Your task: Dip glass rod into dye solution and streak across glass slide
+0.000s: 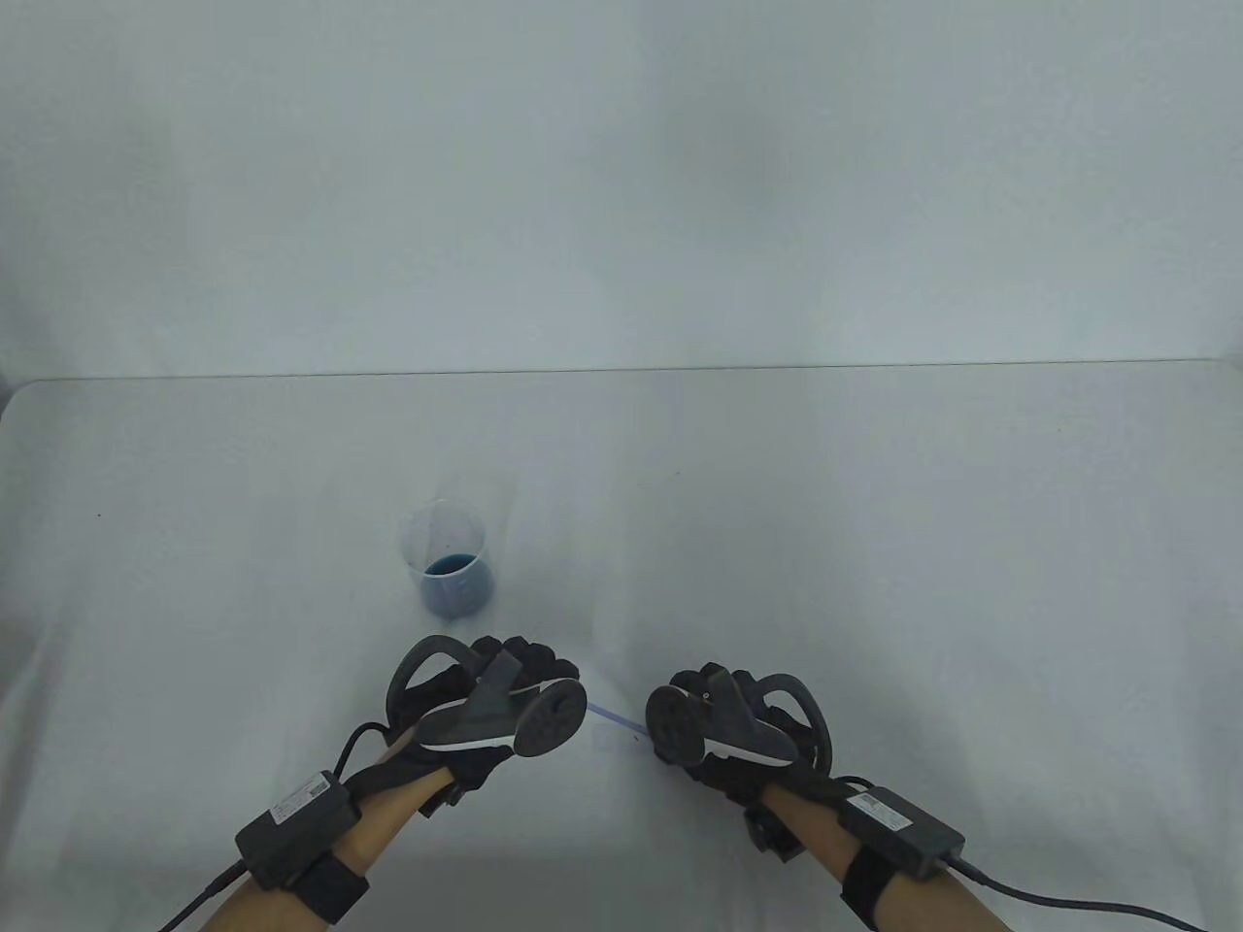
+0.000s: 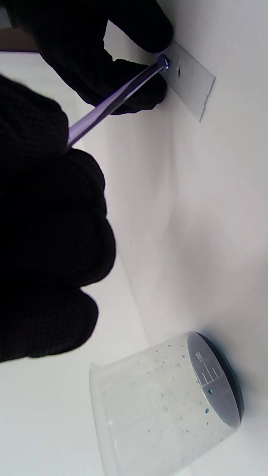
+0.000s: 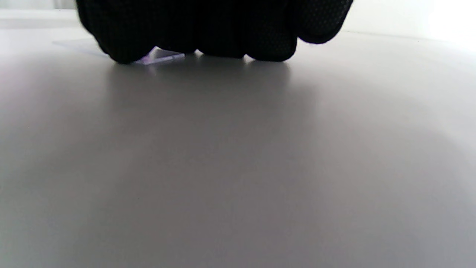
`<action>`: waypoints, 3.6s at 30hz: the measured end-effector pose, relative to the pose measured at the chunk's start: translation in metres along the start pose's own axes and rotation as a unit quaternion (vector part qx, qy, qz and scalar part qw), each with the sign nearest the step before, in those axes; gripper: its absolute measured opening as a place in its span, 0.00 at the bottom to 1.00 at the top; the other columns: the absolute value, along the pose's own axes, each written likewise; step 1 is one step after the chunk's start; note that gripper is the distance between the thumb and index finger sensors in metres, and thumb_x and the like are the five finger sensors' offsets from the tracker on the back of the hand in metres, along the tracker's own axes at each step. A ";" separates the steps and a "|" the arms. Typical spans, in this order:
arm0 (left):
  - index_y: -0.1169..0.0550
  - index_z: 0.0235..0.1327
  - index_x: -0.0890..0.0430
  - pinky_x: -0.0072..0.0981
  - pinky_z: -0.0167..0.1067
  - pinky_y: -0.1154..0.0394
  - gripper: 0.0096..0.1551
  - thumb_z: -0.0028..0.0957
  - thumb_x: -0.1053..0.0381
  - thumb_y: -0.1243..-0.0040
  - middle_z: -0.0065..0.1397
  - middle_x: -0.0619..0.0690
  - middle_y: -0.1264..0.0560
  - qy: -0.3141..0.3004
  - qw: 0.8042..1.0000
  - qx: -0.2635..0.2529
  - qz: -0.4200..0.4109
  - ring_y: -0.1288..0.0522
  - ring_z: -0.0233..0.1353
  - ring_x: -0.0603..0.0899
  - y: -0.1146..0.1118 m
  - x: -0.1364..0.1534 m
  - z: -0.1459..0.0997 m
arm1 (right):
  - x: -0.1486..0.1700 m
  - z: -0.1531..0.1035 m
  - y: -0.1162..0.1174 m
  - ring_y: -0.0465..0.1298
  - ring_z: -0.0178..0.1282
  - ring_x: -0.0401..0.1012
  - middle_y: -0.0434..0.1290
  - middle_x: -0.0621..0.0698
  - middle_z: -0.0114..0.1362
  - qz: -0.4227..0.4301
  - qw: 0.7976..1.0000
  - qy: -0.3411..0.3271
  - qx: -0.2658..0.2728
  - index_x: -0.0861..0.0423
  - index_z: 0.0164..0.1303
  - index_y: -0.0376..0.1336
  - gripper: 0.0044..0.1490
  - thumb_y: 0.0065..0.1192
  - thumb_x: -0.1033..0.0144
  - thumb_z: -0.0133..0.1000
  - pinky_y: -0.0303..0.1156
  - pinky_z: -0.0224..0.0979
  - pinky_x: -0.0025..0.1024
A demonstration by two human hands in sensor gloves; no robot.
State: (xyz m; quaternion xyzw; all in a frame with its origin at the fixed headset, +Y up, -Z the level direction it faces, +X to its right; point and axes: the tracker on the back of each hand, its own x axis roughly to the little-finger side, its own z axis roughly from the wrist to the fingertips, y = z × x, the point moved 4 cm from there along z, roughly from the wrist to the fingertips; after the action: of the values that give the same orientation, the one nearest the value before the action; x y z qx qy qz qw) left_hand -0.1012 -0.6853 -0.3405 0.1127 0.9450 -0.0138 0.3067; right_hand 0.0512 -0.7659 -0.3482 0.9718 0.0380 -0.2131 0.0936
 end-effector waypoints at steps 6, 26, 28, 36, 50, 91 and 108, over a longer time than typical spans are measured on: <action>0.19 0.61 0.49 0.46 0.60 0.20 0.24 0.55 0.44 0.42 0.53 0.42 0.17 0.000 1.000 0.005 0.005 0.16 0.50 0.50 0.000 0.001 0.000 | 0.000 0.000 0.000 0.71 0.72 0.43 0.69 0.43 0.72 0.000 1.000 0.000 0.000 0.41 0.66 0.62 0.31 0.61 0.44 0.52 0.68 0.78 0.45; 0.18 0.60 0.49 0.47 0.60 0.20 0.24 0.54 0.44 0.41 0.53 0.42 0.17 0.019 0.998 0.046 0.041 0.16 0.50 0.50 0.004 0.023 -0.016 | 0.000 0.000 0.000 0.71 0.72 0.43 0.69 0.43 0.72 0.002 1.000 0.002 -0.001 0.41 0.66 0.62 0.31 0.61 0.44 0.53 0.68 0.78 0.46; 0.18 0.60 0.49 0.47 0.60 0.20 0.24 0.54 0.44 0.41 0.53 0.42 0.17 0.019 0.998 0.046 0.044 0.16 0.50 0.50 0.003 0.023 -0.016 | 0.000 0.000 0.000 0.71 0.72 0.43 0.69 0.42 0.72 0.002 1.000 0.002 -0.002 0.40 0.66 0.62 0.31 0.61 0.44 0.53 0.68 0.78 0.46; 0.18 0.60 0.49 0.46 0.60 0.20 0.24 0.54 0.44 0.41 0.53 0.42 0.17 0.023 0.998 0.028 0.055 0.16 0.50 0.50 0.017 0.027 -0.019 | 0.000 0.000 0.000 0.71 0.72 0.43 0.68 0.43 0.73 0.006 1.000 0.004 -0.003 0.40 0.66 0.62 0.31 0.61 0.44 0.53 0.68 0.78 0.46; 0.18 0.60 0.49 0.45 0.59 0.20 0.24 0.54 0.43 0.41 0.52 0.42 0.17 0.188 0.975 -0.063 0.099 0.16 0.49 0.49 0.127 0.137 -0.044 | 0.001 0.000 0.000 0.71 0.72 0.43 0.68 0.43 0.73 0.007 1.000 0.004 -0.003 0.40 0.66 0.62 0.31 0.61 0.44 0.53 0.68 0.78 0.46; 0.20 0.62 0.52 0.46 0.59 0.20 0.27 0.54 0.41 0.43 0.54 0.43 0.16 0.269 0.951 0.065 0.141 0.15 0.49 0.50 -0.004 0.160 0.022 | 0.001 0.000 -0.001 0.70 0.73 0.43 0.68 0.43 0.73 0.009 1.000 0.007 -0.003 0.40 0.66 0.61 0.31 0.61 0.44 0.53 0.67 0.78 0.47; 0.38 0.84 0.54 0.65 0.74 0.34 0.46 0.55 0.33 0.52 0.86 0.58 0.37 0.184 0.978 -0.094 -0.033 0.33 0.83 0.67 0.062 0.115 -0.046 | 0.047 -0.040 -0.108 0.62 0.85 0.56 0.58 0.52 0.87 0.106 0.989 0.040 0.098 0.49 0.83 0.49 0.50 0.44 0.31 0.54 0.59 0.80 0.62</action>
State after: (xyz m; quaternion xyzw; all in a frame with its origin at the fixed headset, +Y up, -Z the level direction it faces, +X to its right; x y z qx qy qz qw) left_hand -0.2043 -0.5965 -0.3673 0.0532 0.9855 0.0859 0.1360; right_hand 0.0982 -0.6502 -0.3505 0.9825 -0.0827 -0.1656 0.0187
